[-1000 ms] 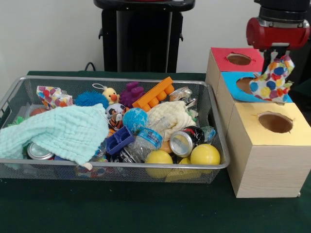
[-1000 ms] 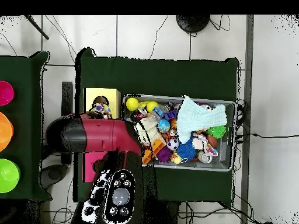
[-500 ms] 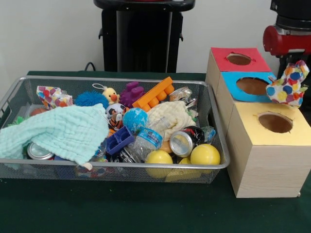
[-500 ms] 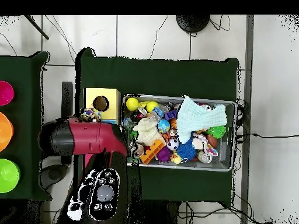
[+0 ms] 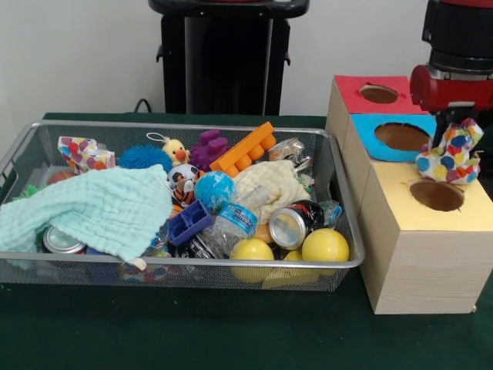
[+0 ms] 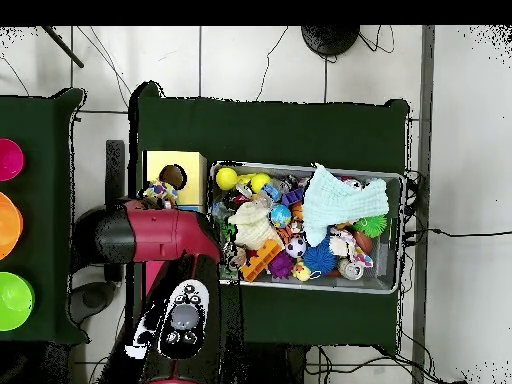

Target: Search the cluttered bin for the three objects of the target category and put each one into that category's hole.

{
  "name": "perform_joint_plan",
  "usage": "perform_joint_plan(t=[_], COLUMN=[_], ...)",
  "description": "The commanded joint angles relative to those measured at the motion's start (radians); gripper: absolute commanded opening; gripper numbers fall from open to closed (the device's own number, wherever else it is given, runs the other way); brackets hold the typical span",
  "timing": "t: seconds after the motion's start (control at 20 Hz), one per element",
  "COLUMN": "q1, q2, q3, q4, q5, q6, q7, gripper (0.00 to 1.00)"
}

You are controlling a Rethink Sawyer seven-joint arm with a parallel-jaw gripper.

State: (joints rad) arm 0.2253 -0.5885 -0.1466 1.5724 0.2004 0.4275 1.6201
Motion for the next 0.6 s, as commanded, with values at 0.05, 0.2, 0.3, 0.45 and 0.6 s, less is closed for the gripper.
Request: perform_joint_plan(t=[0.05,0.2,0.3,0.45,0.6], q1=[-0.056,-0.056,-0.057,-0.047,-0.032], q2=[0.090,0.102,0.104,0.122,0.151], q3=[0.038,0.021,0.013,-0.008,-0.037], q4=[-0.045,-0.089,-0.109,-0.164,-0.243], q5=[0.046,0.043,0.040,0.038,0.033], q6=[0.010,0.049,0.074,0.114,0.168], q7=[0.223,0.213,0.207,0.215,0.225], gripper=[0.00,0.00,0.00,0.00,0.00])
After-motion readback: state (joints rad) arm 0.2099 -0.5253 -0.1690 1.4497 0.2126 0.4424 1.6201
